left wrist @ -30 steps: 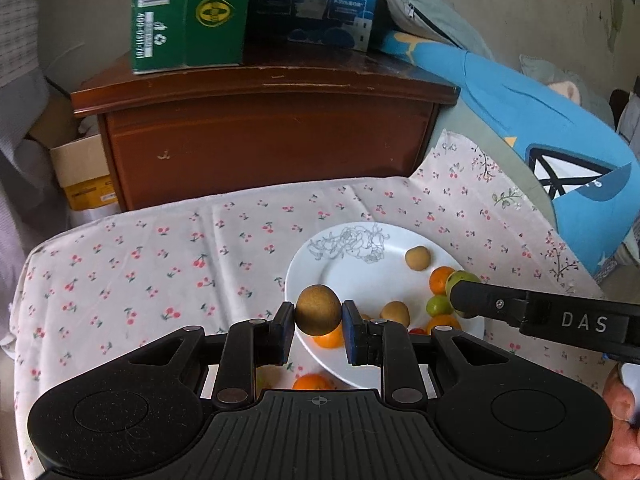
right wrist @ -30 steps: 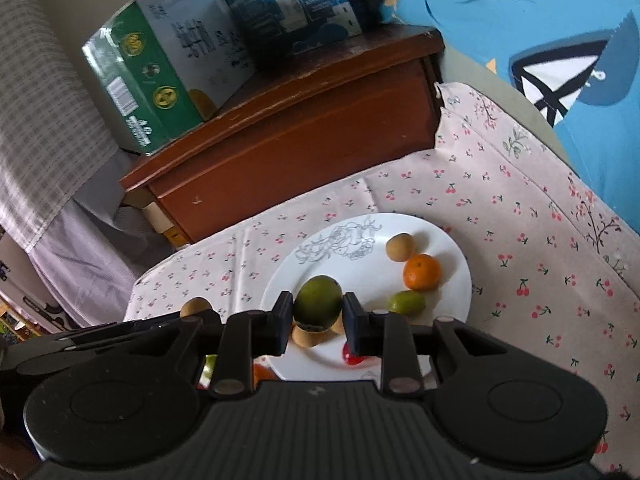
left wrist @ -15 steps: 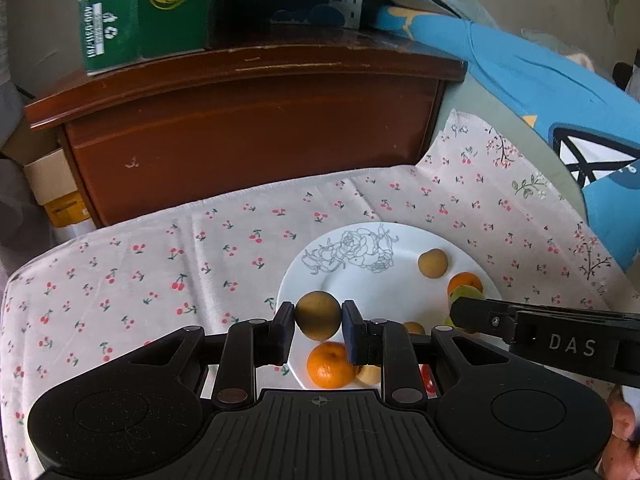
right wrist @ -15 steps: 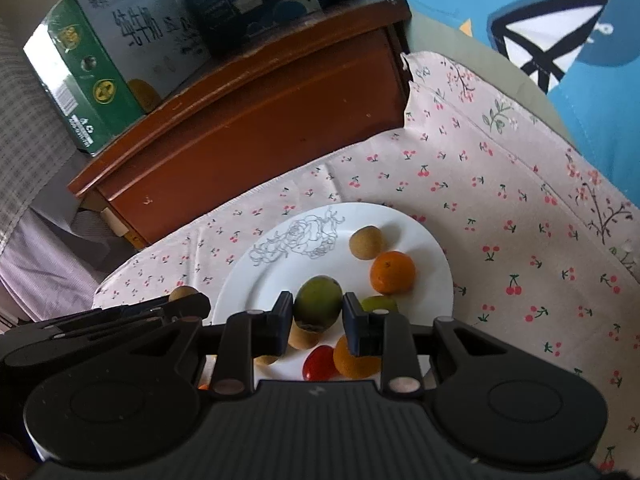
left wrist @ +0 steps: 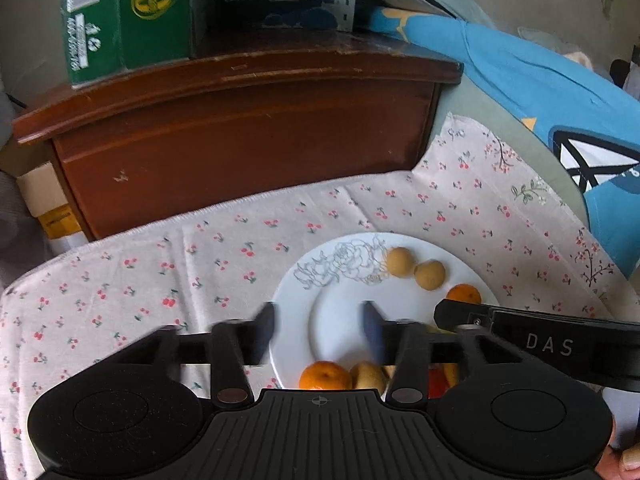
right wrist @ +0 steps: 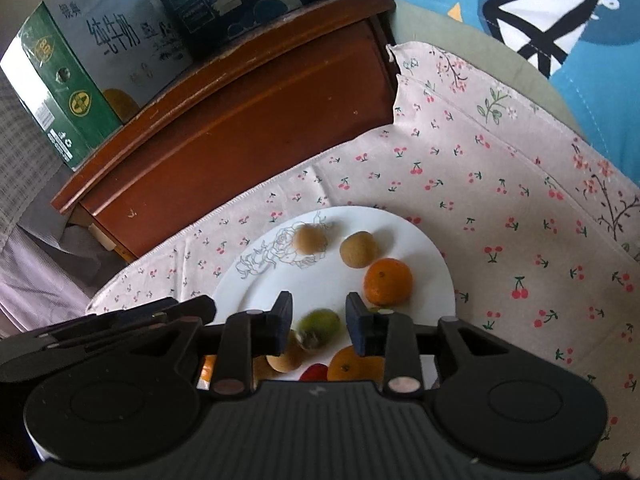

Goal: Organize fruits
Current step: 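Carry kiwi and green jujube onto the white plate and open both tools, then move both tools back from the plate to the fruit cluster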

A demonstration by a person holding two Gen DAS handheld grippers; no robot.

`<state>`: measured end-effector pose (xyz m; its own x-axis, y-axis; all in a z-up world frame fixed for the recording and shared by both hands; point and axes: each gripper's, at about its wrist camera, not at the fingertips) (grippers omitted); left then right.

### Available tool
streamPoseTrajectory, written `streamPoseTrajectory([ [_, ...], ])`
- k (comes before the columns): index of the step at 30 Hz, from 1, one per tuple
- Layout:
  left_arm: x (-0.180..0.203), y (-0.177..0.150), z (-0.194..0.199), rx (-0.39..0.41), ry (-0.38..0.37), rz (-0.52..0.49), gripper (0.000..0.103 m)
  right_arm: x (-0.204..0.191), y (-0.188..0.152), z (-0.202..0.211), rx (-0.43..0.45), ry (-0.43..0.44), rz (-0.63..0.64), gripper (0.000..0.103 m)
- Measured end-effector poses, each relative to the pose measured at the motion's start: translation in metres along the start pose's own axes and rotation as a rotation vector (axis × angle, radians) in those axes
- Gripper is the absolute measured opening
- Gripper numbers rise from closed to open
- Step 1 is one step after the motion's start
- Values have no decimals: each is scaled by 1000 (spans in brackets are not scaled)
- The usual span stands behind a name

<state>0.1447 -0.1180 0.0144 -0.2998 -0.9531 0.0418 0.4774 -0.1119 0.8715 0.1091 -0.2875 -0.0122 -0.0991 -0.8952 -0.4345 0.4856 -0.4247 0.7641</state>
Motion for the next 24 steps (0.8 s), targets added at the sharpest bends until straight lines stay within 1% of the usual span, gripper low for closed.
streamPoseTrajectory([
  [1,0,1,2,9,10,-5,61,0,0,1,5,1,-3,38],
  [2,0,1,4,15,17,-11,62,-1,1,2,12,-1,-2,40],
  [6,-4,4,9,19,22,2,64,-1,4,6,27,-3,-6,44],
  [8,-5,5,11,14,27,11,66,0,4,7,29,-7,-14,49],
  [9,-6,5,12,12,29,14,69,0,5,8,28,-11,-17,51],
  [10,-7,5,14,11,32,18,75,0,5,8,29,-11,-19,53],
  [12,-9,6,19,15,45,19,84,0,4,10,31,-14,-18,53],
  [16,-11,6,28,19,64,15,85,-2,1,14,27,-10,-14,57],
  [24,-13,3,46,14,92,27,87,-11,-3,26,31,7,21,58],
])
Point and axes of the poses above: each gripper's, at about its wrist camera, not at the fingertips, and z roughly against the way its jaws point, x to its right, y to its top, and after that the axes turned 15 degrees about x, right-handed
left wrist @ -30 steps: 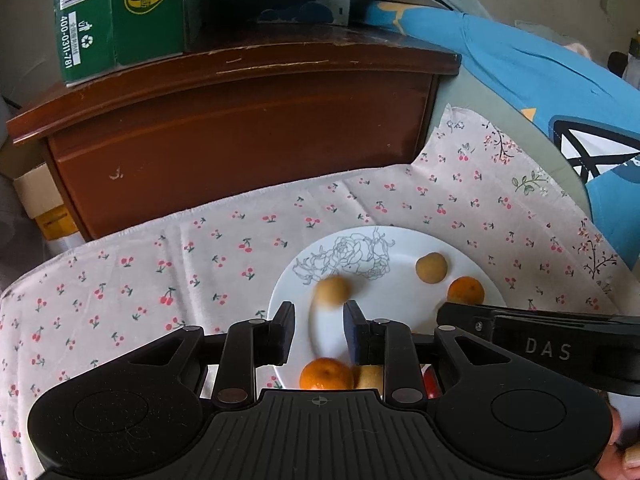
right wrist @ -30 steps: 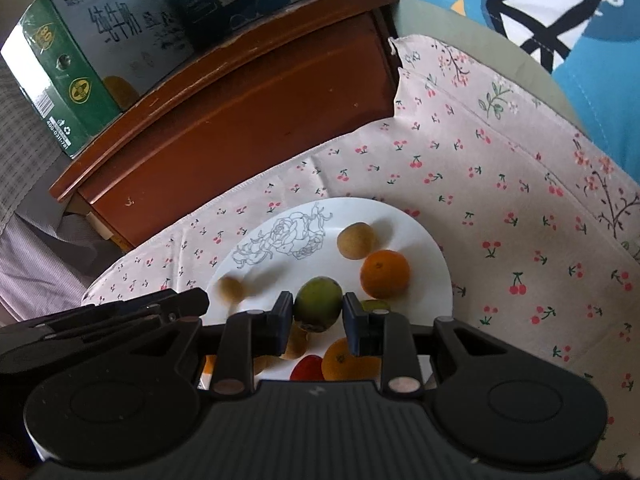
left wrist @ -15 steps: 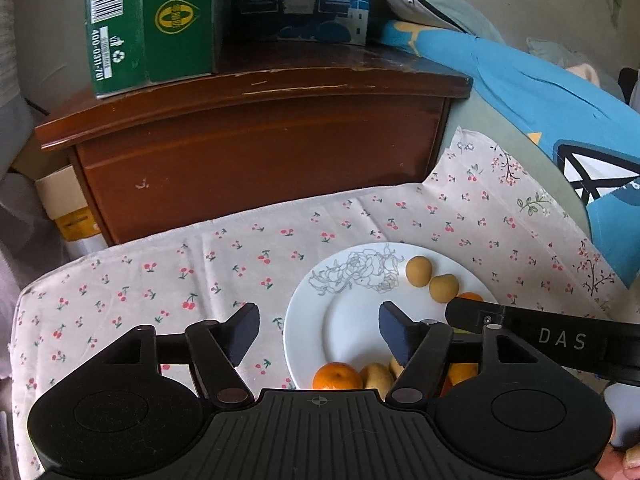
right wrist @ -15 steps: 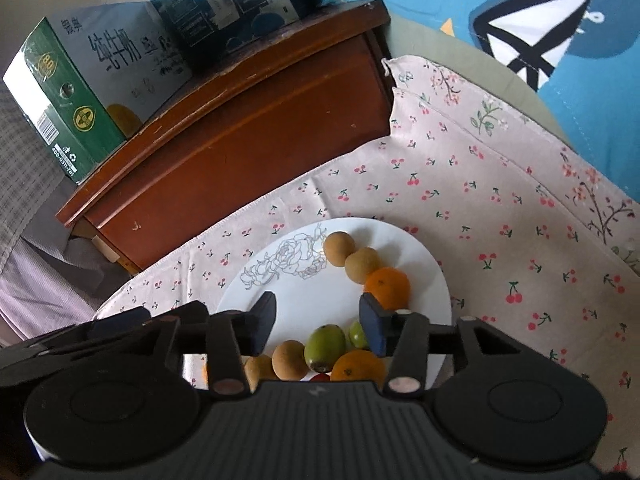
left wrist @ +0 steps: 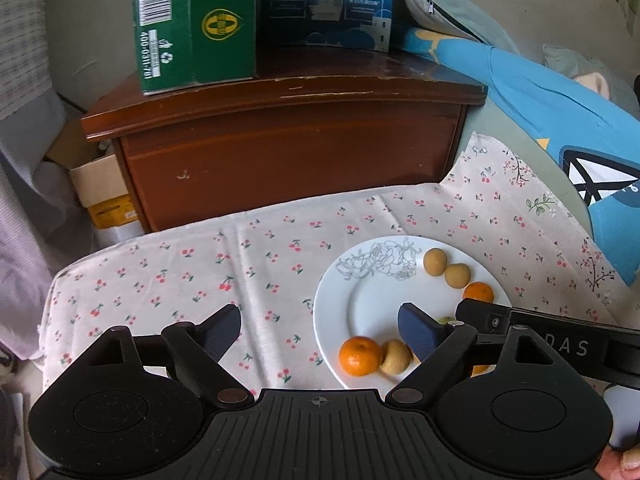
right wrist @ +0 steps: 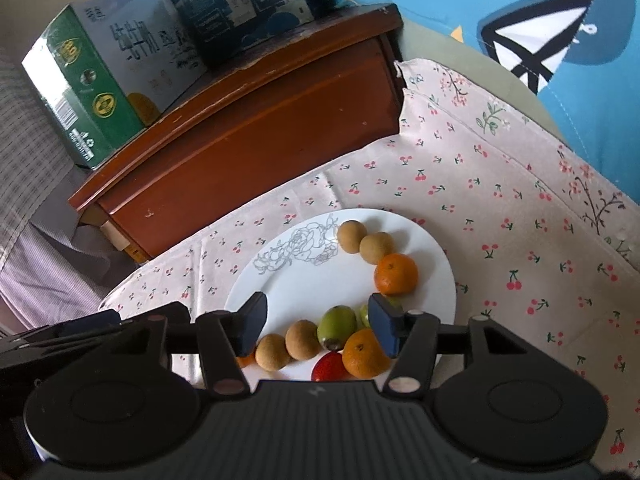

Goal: Organize fruits
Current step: 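Move both tools back from the plate to the fruit cluster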

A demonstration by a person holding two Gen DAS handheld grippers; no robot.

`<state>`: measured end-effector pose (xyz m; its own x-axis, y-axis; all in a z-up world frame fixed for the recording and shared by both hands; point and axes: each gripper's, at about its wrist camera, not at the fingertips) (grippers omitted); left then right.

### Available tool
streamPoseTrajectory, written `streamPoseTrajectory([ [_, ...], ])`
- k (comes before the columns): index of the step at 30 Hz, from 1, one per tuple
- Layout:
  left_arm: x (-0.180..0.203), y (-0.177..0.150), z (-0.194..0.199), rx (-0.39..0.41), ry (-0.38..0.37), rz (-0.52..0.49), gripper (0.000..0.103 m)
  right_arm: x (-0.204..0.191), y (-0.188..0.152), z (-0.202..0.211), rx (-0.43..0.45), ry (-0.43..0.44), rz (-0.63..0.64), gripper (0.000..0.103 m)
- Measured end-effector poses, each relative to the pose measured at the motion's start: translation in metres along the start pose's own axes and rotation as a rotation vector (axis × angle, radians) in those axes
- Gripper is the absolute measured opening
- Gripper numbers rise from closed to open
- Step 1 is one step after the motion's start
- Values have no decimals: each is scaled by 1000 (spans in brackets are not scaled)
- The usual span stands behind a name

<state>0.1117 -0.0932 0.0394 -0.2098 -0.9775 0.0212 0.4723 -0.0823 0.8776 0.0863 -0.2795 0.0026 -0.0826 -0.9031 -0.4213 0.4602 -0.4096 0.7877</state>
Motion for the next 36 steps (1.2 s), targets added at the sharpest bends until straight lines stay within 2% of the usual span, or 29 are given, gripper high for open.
streamPoseTrajectory([
  [13,-14,-14,38,-16,38,17,89,-24,-12,23,8,49,78,61],
  [24,-33,-35,64,-40,47,56,89,-31,-38,42,-30,86,80,61],
  [36,-85,-63,77,-44,146,129,89,-35,-72,53,-93,132,129,61],
])
Point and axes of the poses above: each gripper's, at about its wrist camera, not at the fingertips, and z roughly against the way its jaws point, x to its right, y to its top, and after that the axes turned 15 degrees about x, right-handed
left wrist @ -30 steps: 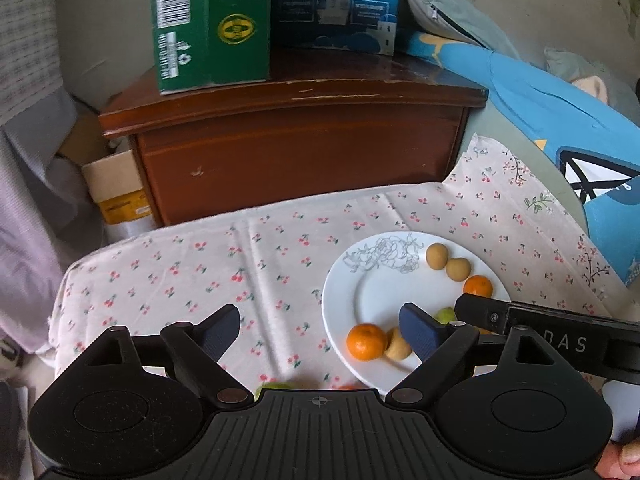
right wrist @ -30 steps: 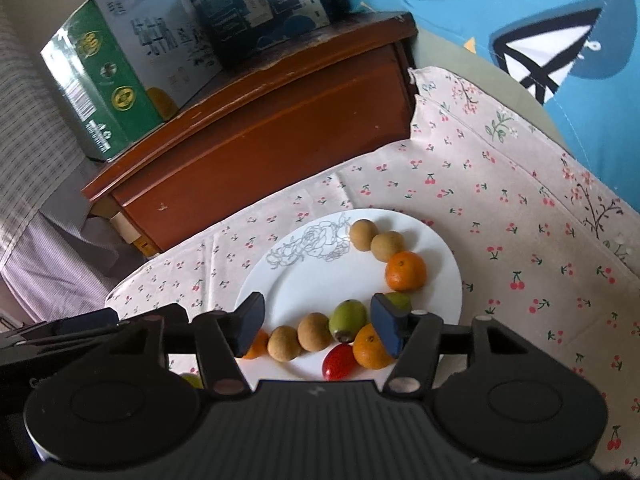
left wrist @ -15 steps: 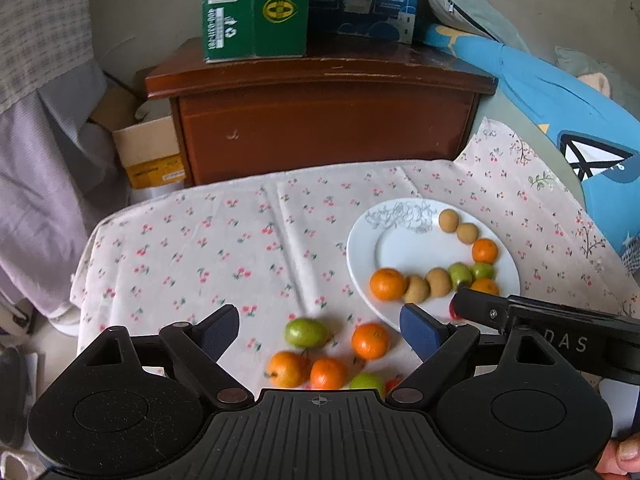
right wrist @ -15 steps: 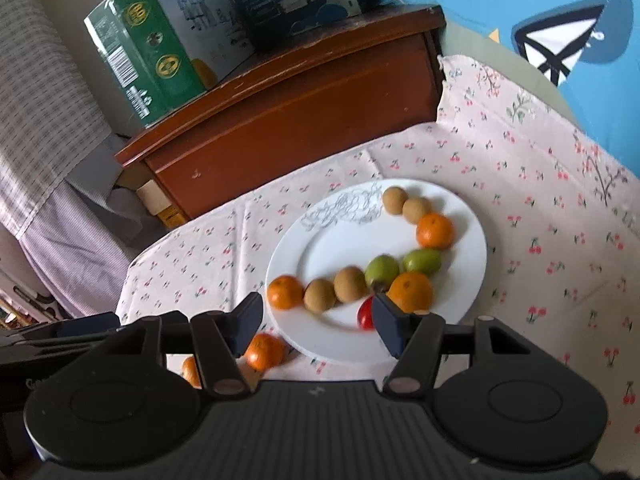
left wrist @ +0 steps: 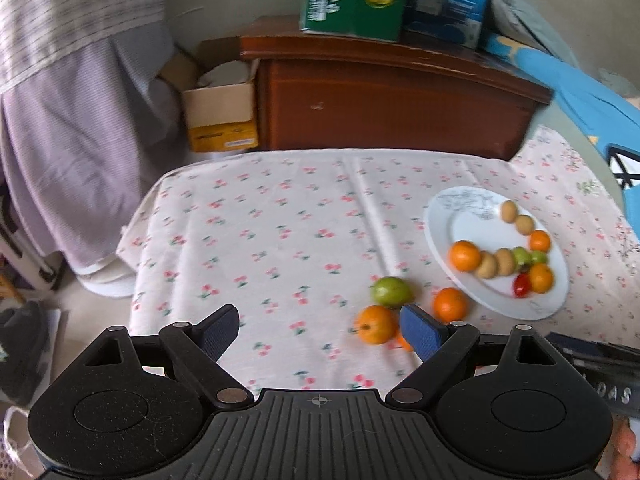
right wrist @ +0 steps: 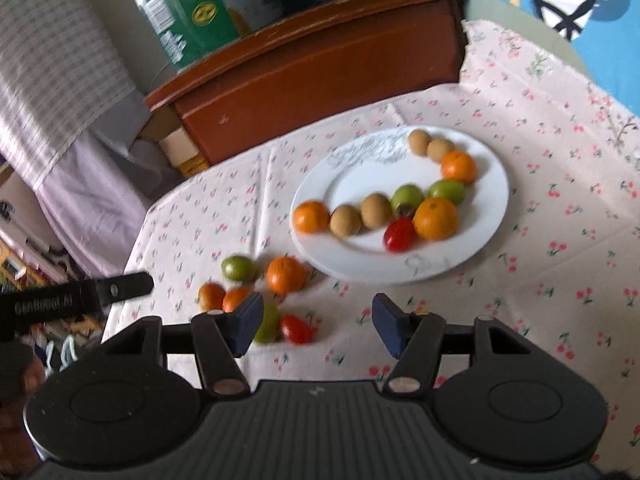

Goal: Organize fruits
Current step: 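Move both tools back from the plate to the fruit cluster, then grasp a red cherry tomato with the right tool while the left tool grasps an orange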

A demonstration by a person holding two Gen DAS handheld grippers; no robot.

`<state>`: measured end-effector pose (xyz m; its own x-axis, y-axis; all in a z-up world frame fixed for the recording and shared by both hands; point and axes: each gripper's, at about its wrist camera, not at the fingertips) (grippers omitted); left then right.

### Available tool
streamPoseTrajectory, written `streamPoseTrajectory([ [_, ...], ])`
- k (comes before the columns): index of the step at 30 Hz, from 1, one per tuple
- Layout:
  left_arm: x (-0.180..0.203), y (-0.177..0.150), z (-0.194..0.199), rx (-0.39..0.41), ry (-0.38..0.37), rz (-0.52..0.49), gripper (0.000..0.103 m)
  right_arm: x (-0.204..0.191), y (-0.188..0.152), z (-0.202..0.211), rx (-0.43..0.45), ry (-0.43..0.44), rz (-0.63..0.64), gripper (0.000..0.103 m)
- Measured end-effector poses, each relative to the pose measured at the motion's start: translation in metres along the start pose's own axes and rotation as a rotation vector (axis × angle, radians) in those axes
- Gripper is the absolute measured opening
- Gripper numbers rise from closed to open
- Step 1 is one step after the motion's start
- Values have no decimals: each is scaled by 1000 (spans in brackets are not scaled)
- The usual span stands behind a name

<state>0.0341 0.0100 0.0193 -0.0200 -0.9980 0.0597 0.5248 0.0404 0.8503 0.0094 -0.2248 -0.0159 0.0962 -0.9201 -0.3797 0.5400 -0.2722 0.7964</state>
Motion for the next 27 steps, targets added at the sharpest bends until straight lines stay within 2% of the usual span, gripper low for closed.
streamPoseTrajectory([
  [6,-10,-16,-3,-11,9,-20,89,-13,-16,-7,-35,44,106,59],
  [13,-1,-28,-10,-2,-12,-80,88,-21,-27,-15,-38,51,193,50],
  [17,-1,-28,-17,-10,-25,-56,87,-21,-30,-23,-35,55,219,40],
  [27,8,-32,-35,-23,-70,-19,87,-24,-33,-34,-16,68,254,26],
])
Point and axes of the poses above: each gripper's, at about its wrist camera, not at the fingertips, and z roughly against the way its jaws point, x to its right, y to its top, and after that the axes turned 15 degrees about x, right-handed
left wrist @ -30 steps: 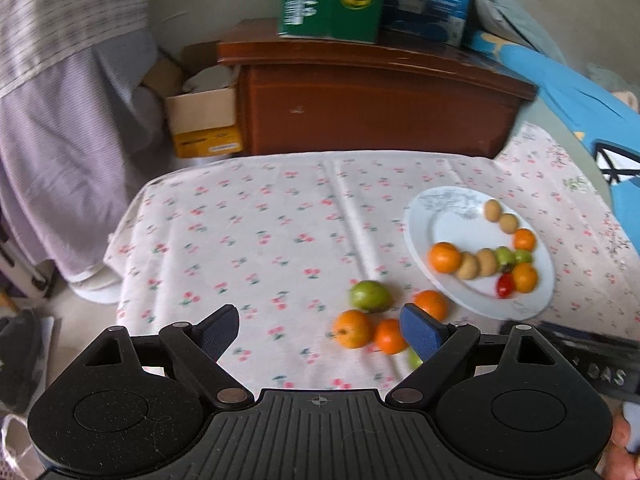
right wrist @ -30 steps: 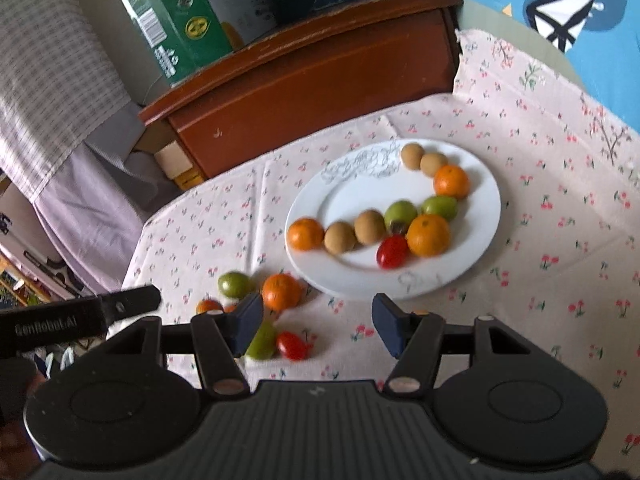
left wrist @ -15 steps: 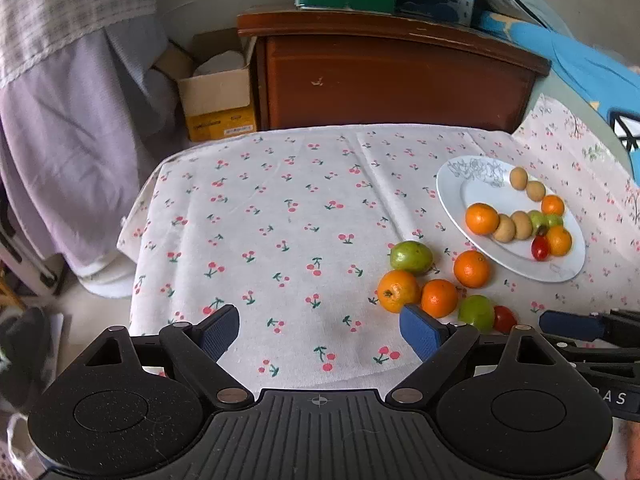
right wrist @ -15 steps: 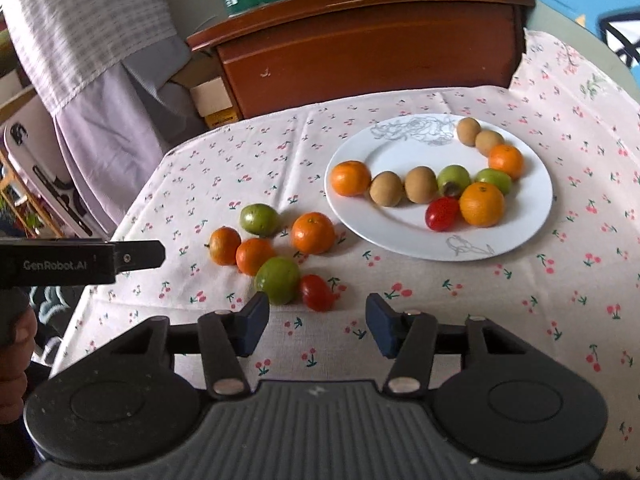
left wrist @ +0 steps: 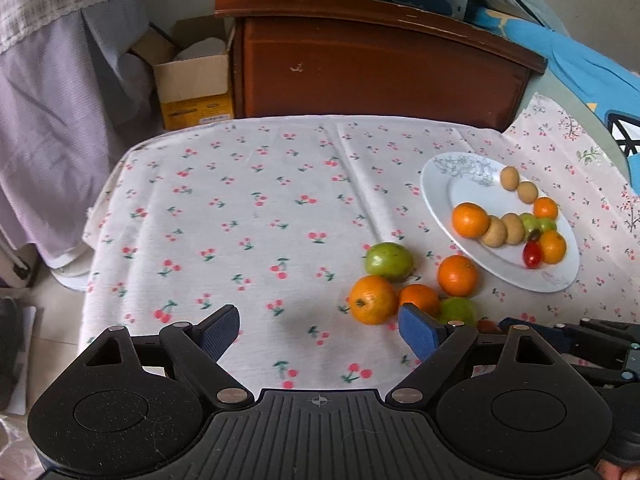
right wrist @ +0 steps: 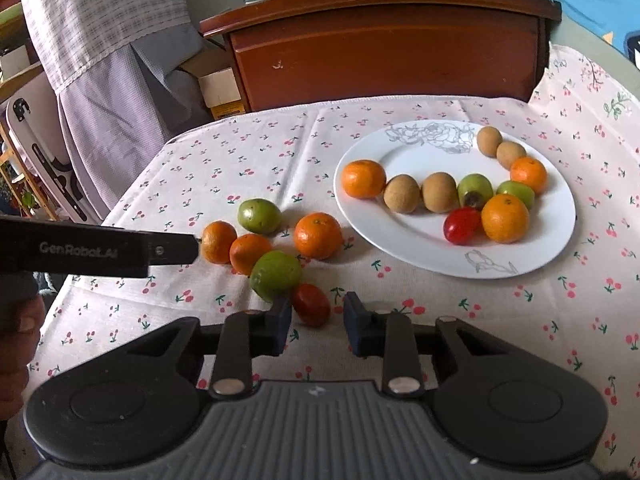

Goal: Organize fruits
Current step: 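Grasp a red cherry tomato with the right tool while the left tool grasps an orange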

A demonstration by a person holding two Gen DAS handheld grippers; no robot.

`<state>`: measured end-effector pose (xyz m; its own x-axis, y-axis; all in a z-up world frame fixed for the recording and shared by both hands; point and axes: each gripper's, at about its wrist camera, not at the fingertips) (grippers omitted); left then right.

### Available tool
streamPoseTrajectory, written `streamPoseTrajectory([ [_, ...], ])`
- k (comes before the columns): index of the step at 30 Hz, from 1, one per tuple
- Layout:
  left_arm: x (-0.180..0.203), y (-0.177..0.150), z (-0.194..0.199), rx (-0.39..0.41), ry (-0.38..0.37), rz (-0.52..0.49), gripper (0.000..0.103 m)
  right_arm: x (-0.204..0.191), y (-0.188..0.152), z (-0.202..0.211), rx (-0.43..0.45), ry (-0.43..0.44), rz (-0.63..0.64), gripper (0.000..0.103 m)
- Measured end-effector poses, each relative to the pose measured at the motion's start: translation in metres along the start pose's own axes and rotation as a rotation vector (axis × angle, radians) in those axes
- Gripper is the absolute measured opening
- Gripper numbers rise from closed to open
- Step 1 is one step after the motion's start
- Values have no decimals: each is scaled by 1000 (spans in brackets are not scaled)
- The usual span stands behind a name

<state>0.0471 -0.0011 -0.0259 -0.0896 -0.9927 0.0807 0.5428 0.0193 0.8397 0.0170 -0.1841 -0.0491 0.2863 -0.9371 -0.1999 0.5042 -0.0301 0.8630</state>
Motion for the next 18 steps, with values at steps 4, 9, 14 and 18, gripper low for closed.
streamPoseTrajectory([
  [4,5,-4,-9,-8,-9,-3,84,0,0,-1,2,3,-2,19],
  [9,4,-7,-16,-3,-18,22,78,1,2,0,-12,-10,-12,19],
  [14,3,-5,-17,12,-30,35,77,2,1,0,-6,-13,-23,20],
  [18,2,-3,-17,13,-77,76,62,1,0,0,-1,-14,-25,20],
])
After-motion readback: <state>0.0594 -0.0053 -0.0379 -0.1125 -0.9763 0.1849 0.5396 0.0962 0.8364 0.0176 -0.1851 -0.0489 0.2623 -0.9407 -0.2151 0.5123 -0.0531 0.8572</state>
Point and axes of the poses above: each gripper's, at about its wrist camera, not at the fingertips, and z roughly against the way its jaws point, x to its right, y to its top, and after that the axes turned 15 degrees about x, right-handed
